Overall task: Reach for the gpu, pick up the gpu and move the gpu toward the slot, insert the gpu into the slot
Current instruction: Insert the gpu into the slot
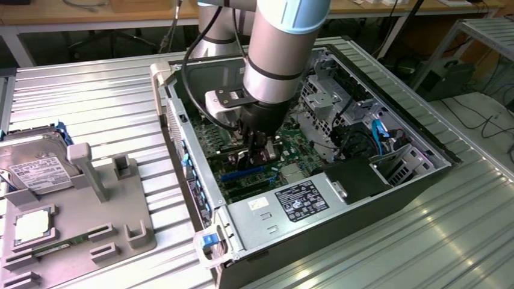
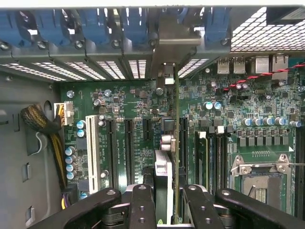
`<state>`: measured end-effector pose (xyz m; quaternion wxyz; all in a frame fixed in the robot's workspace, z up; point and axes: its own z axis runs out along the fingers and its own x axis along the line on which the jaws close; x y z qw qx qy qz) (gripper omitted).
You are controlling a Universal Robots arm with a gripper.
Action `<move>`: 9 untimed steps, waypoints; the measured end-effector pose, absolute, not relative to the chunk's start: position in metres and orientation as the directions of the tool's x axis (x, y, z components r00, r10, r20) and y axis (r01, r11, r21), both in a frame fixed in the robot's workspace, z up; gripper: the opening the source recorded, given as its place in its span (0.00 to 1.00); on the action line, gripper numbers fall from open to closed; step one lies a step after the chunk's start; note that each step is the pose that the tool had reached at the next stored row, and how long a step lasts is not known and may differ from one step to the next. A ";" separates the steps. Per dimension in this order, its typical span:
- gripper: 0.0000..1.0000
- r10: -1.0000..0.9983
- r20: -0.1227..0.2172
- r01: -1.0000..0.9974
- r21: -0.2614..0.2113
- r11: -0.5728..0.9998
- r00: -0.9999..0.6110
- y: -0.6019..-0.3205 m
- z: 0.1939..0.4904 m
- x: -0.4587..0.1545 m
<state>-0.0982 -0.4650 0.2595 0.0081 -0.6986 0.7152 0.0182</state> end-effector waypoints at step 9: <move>0.28 -0.999 -0.040 -1.000 0.015 0.023 -0.024 -0.465 0.251 -0.099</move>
